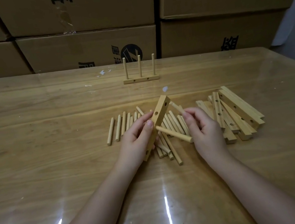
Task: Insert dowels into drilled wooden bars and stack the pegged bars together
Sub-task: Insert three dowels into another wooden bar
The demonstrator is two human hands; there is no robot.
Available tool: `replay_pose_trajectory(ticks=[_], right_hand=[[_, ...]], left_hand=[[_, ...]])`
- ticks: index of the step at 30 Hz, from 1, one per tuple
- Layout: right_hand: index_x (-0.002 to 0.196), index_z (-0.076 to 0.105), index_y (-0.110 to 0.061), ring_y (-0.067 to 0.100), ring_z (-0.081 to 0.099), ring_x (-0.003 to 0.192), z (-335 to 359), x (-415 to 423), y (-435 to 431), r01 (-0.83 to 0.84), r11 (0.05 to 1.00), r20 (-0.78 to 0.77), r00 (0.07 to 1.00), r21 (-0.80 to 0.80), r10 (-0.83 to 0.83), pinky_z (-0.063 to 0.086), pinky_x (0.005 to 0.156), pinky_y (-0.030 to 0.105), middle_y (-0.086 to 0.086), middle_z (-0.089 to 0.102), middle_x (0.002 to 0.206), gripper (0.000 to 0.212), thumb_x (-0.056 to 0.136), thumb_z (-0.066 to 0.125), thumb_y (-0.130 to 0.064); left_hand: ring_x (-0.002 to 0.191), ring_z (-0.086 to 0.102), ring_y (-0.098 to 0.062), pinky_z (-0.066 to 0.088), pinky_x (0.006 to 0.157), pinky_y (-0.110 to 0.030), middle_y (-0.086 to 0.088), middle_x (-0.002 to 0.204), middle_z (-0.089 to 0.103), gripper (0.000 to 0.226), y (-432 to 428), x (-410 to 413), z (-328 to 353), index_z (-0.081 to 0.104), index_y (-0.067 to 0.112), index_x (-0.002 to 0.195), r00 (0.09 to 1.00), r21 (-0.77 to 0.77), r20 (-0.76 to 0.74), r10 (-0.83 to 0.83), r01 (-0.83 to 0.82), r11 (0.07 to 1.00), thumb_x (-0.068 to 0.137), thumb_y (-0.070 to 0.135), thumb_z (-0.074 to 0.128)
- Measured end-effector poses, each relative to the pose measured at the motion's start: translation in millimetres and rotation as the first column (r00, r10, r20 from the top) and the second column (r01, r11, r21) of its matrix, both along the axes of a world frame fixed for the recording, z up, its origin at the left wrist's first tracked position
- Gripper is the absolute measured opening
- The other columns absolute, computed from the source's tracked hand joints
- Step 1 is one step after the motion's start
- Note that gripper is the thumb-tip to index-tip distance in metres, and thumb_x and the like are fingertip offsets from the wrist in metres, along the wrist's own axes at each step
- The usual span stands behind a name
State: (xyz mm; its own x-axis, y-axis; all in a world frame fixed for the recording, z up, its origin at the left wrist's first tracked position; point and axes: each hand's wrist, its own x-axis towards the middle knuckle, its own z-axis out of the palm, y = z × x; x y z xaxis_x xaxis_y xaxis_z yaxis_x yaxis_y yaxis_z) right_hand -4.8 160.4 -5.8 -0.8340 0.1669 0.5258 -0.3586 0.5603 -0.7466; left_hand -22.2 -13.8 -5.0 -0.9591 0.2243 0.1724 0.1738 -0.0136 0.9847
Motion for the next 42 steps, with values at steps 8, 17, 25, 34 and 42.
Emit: replay_pose_trajectory(ticks=[8,17,25,34,42], right_hand=[[0.108,0.064,-0.018,0.002,0.05,0.056,-4.0,-2.5,1.1,0.011,0.999,0.042,0.999,0.034,-0.013,0.035,0.048,0.014,-0.011,0.053,0.062,0.025,0.093,0.049,-0.031],[0.103,0.069,-0.007,0.013,0.061,0.077,0.4,-0.6,2.2,0.198,0.954,-0.183,0.97,0.224,-0.158,0.048,0.063,0.025,0.001,0.067,0.085,0.019,0.088,0.061,-0.016],[0.097,0.072,-0.005,0.019,0.063,0.071,1.9,-2.2,1.4,0.258,0.916,-0.233,0.954,0.307,-0.191,0.041,0.063,0.021,0.004,0.069,0.08,0.015,0.085,0.065,-0.013],[0.094,0.072,-0.005,0.023,0.063,0.067,6.6,-0.3,1.0,0.254,0.896,-0.211,0.96,0.364,-0.186,0.046,0.056,0.026,0.005,0.069,0.077,0.013,0.087,0.064,-0.012],[0.11,0.067,-0.012,0.007,0.055,0.071,3.7,-1.6,3.1,0.119,0.951,-0.054,0.993,0.284,-0.108,0.036,0.059,0.01,-0.004,0.065,0.084,0.023,0.093,0.054,-0.019]], left_hand=[[0.081,0.065,-0.007,0.051,0.064,-0.021,0.007,0.093,0.07,0.03,2.2,1.9,-0.6,0.06,0.035,0.12,1.0,-0.012,-0.024,-0.002,0.001,1.0,0.095,0.022,0.051],[0.074,0.054,-0.011,0.045,0.07,-0.025,-0.013,0.083,0.061,0.032,-1.0,1.1,-0.7,0.057,0.053,0.116,0.99,-0.168,-0.141,-0.002,-0.021,0.986,0.085,0.044,0.054],[0.07,0.054,-0.023,0.048,0.065,-0.039,-0.022,0.088,0.06,0.034,-1.3,2.5,-1.5,0.056,0.05,0.12,0.993,-0.214,-0.115,-0.036,0.01,0.977,0.087,0.044,0.053],[0.072,0.054,0.004,0.042,0.069,-0.021,0.015,0.082,0.064,0.037,-0.7,4.4,-2.6,0.054,0.037,0.129,0.989,-0.274,-0.151,-0.006,-0.036,0.961,0.092,0.035,0.053],[0.07,0.055,-0.004,0.045,0.066,-0.023,0.001,0.083,0.063,0.031,-3.6,2.6,-2.1,0.052,0.052,0.12,0.991,-0.304,-0.132,-0.023,-0.018,0.952,0.095,0.033,0.051]])
